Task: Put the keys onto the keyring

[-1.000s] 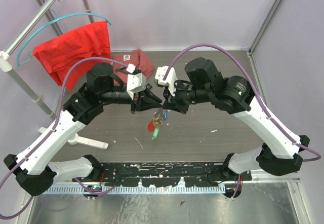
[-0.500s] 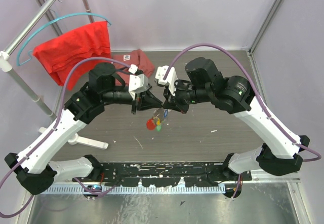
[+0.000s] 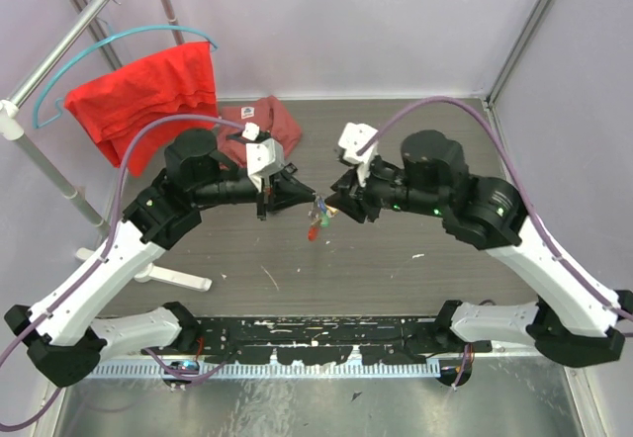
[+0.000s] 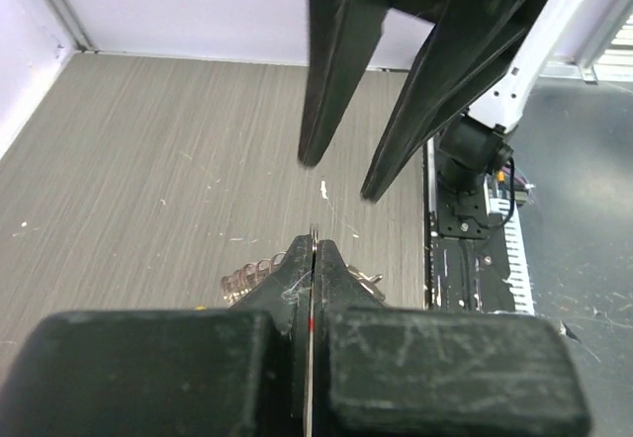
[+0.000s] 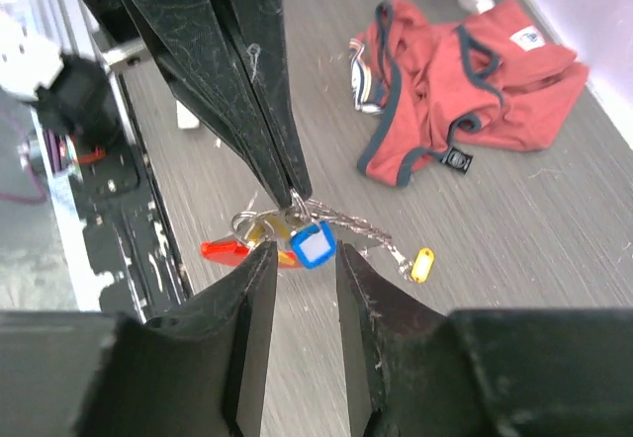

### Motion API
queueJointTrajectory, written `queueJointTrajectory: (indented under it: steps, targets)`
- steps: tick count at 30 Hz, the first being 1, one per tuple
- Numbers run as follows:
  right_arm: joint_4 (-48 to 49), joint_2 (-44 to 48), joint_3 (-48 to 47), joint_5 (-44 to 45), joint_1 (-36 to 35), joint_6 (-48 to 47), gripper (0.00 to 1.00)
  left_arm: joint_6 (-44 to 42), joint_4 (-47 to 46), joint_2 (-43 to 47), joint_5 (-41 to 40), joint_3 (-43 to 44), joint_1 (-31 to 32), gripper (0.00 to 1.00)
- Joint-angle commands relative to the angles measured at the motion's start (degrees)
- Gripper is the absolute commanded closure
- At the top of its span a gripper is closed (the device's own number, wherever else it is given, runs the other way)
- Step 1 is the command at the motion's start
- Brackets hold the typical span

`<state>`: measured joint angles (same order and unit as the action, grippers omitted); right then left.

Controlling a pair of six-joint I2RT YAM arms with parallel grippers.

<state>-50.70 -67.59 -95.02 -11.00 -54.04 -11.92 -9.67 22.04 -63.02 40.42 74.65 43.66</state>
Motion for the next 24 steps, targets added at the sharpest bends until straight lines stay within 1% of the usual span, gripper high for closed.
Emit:
queueJointTrajectory:
  steps: [1, 4, 7, 9, 11, 15, 19, 22, 24]
  targets:
    - [18.1, 6.3, 6.4, 4.0, 1.8, 10.2, 0.64, 7.1, -11.2, 3.0, -4.8, -3.5, -0.1, 1.00]
    - [26.6, 7.9, 11.5, -1.5, 6.7, 18.2, 0.63, 11.9, -16.1, 3.6, -4.8, -5.8, -0.7, 1.00]
    - [36.4, 10.7, 17.6, -7.1, 13.7, 27.0, 0.63, 15.5, -22.4, 5.1, -5.1, -9.2, -1.0, 1.00]
    - [41.2, 12.1, 21.1, -12.1, 17.5, 30.8, 0.63, 17.5, -26.4, 5.9, -5.7, -10.8, -1.0, 1.00]
    - [43.9, 12.9, 23.3, -15.7, 19.2, 31.7, 0.63, 19.8, -30.4, 6.9, -6.6, -12.6, -1.1, 1.00]
    - [46.0, 14.2, 25.3, -16.7, 19.3, 31.1, 0.62, 25.7, -39.9, 8.8, -10.7, -17.4, -1.2, 1.00]
    - [46.2, 15.8, 26.9, -15.6, 19.2, 29.3, 0.61, 30.1, -45.9, 9.4, -14.4, -21.1, -1.3, 1.00]
    - [45.3, 17.5, 28.1, -11.9, 19.2, 28.3, 0.58, 31.5, -45.8, 8.9, -16.6, -21.9, -1.3, 1.00]
    - [44.0, 18.5, 28.4, -9.2, 19.2, 26.8, 0.53, 31.6, -44.9, 8.8, -17.7, -22.0, -1.3, 1.00]
